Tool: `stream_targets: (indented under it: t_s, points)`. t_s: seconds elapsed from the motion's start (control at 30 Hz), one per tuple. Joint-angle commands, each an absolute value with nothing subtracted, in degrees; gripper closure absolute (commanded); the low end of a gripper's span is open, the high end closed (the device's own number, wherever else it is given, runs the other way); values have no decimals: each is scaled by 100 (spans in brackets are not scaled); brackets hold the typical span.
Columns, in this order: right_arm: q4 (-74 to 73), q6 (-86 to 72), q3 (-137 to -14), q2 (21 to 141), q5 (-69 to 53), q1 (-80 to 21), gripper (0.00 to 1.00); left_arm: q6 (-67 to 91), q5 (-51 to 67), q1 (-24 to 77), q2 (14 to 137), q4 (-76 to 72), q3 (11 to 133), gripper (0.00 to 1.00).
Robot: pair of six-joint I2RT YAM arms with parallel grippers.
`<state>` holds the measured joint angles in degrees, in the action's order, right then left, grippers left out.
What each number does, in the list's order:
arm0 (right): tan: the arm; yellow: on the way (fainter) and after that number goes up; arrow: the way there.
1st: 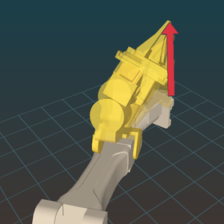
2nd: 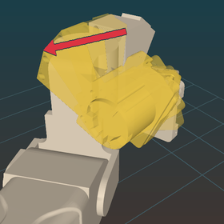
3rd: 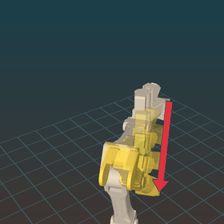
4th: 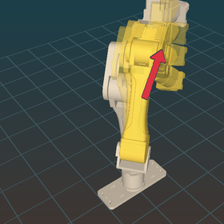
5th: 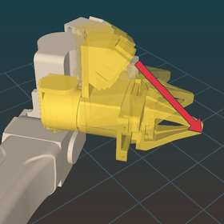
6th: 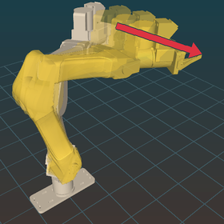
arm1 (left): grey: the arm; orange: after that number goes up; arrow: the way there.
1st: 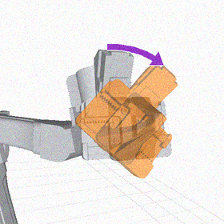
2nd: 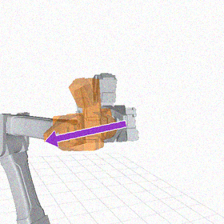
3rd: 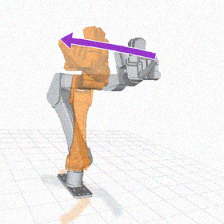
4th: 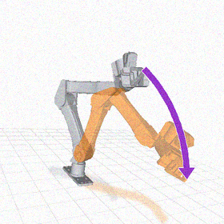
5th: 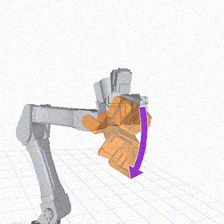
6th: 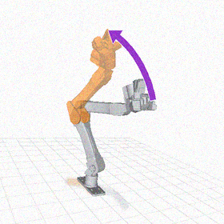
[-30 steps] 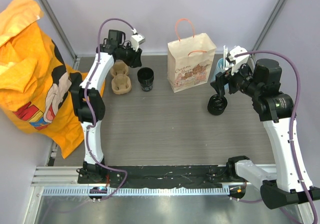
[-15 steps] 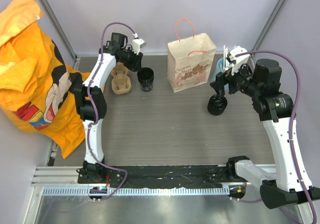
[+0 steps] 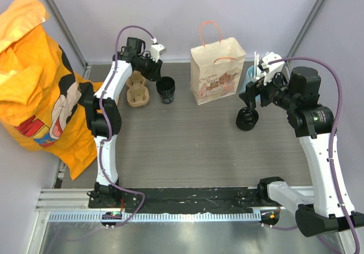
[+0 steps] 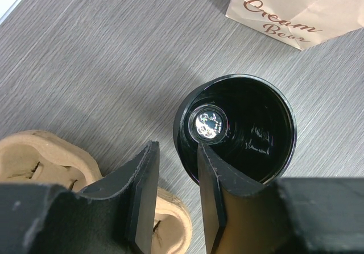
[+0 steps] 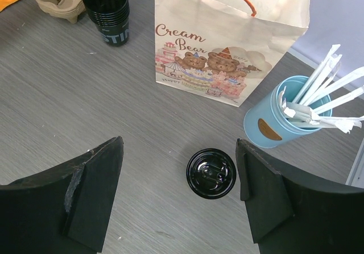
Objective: Pack the takeout coffee
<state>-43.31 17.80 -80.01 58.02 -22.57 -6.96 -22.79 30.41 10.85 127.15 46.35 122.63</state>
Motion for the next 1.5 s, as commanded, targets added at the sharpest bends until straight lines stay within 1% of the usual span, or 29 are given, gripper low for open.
stream_targets:
  t_s: [0.0, 0.13, 0.37, 0.5, 0.53, 0.9, 1.13, 1.2, 1.23, 1.3, 1.4, 1.47]
  points:
    - [-4060, 1714, -8042, 5757, -2355, -668, 16, -2224, 3067, 1072, 12762, 4702, 12480, 64]
    - [-4060, 1714, -8060, 5783, -2364, -668, 16, -2232, 3076, 1072, 12788, 4720, 12480, 66]
    - [-4061, 1705, -8068, 5775, -2373, -659, 15, -2224, 3076, 1064, 12806, 4720, 12489, 68]
    - [-4052, 1714, -8068, 5783, -2391, -650, 15, -2215, 3085, 1072, 12797, 4729, 12507, 71]
    - [-4052, 1714, -8068, 5783, -2382, -650, 15, -2215, 3085, 1064, 12797, 4720, 12507, 73]
    - [-4061, 1731, -8060, 5792, -2391, -650, 14, -2162, 3103, 1072, 12779, 4702, 12507, 74]
    - [-4069, 1714, -8095, 5809, -2399, -650, 15, -2136, 3111, 1072, 12762, 4658, 12516, 82]
    - [-4078, 1714, -8086, 5801, -2417, -650, 14, -2118, 3111, 1072, 12762, 4667, 12542, 82]
    - [-4069, 1723, -8095, 5809, -2417, -650, 14, -2101, 3111, 1081, 12762, 4658, 12559, 85]
    - [-4087, 1723, -8112, 5801, -2417, -642, 14, -2101, 3111, 1081, 12753, 4658, 12568, 87]
    - [-4087, 1723, -8104, 5801, -2417, -650, 14, -2074, 3111, 1081, 12753, 4650, 12586, 87]
    - [-4096, 1723, -8104, 5801, -2435, -633, 14, -2039, 3111, 1081, 12744, 4641, 12604, 85]
